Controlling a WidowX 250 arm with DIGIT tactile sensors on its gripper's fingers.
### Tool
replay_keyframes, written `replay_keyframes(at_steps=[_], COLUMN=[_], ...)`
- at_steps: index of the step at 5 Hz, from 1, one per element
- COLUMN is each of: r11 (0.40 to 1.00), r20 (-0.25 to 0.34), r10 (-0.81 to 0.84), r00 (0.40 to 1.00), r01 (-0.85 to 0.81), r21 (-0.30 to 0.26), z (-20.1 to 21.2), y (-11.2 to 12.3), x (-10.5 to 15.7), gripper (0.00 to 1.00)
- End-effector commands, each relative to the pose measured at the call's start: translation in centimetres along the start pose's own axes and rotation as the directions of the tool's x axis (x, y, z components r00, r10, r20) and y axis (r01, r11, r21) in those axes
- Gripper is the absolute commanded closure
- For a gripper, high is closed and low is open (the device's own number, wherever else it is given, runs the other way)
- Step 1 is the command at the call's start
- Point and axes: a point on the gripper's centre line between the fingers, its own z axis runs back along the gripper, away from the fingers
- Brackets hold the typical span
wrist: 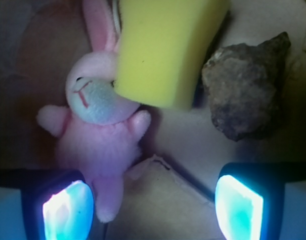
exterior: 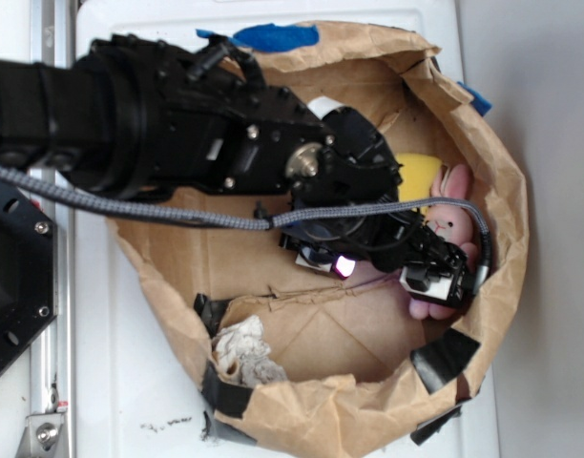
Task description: Grab the pink bunny.
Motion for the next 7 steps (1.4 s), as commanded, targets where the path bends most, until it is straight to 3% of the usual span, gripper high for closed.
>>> replay_keyframes(at_steps=[1, 7], r11=[0.996, 0.998], r20=[0.032, 0.026], r10=[-0.057, -0.061], r00=[0.998, 0.998], r01=[0.06, 0.062], r21=[-0.072, -0.033], z=[1.0, -1.9], y=[-2.0, -3.1], x=[0.1, 0.8], gripper=[0.0, 0.0])
